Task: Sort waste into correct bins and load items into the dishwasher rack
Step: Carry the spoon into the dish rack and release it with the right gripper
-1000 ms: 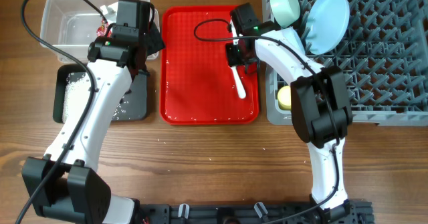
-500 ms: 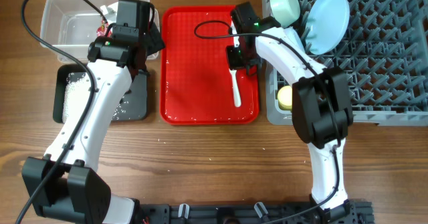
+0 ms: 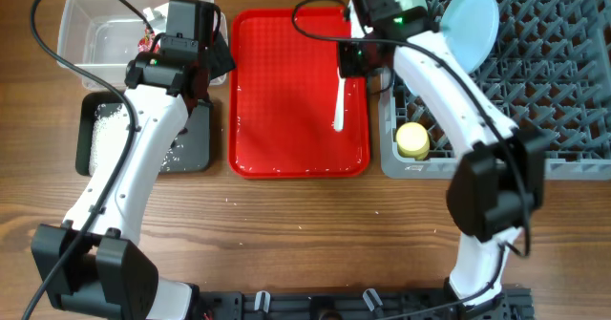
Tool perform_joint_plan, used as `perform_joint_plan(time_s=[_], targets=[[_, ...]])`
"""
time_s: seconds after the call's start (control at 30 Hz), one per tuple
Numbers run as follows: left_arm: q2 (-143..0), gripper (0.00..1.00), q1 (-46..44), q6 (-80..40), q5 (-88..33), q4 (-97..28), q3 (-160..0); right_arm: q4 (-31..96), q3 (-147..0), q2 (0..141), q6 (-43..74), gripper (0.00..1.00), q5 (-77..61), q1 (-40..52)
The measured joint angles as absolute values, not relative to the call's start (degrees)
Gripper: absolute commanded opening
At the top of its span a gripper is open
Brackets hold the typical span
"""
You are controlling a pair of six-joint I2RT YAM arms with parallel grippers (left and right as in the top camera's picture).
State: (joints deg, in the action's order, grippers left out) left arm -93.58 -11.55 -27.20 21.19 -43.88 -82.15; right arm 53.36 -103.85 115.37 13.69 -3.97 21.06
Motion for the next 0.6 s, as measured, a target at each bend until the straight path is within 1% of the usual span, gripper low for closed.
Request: perform_joint_plan(time_s=[0.17,0.27,0.37,0.47,0.6], targets=[[-93.6,1.0,-11.6,-27.2,21.2,-43.9,-82.1,54.3,-103.9,109.0,15.6,0.04,-2.0,20.6],[-93.6,1.0,-11.6,-27.2,21.2,-43.9,-82.1,56.8,-103.9,105.9,18.8,0.04,0.2,18.4],[-93.6,1.0,-11.6,-27.2,21.2,-43.9,-82.1,59.5,-103.9,102.5,23.0,0.04,3.1,13.1],[-93.6,1.0,-11.6,-27.2,21.2,-43.9,-82.1,62.1,-103.9,98.9,28.7,0.04,6.4,3.9],[-93.6,1.0,-11.6,-27.2,21.2,-43.9,-82.1,61.5,-102.5,97.9,33.5,0.04,7.8,-4.4]])
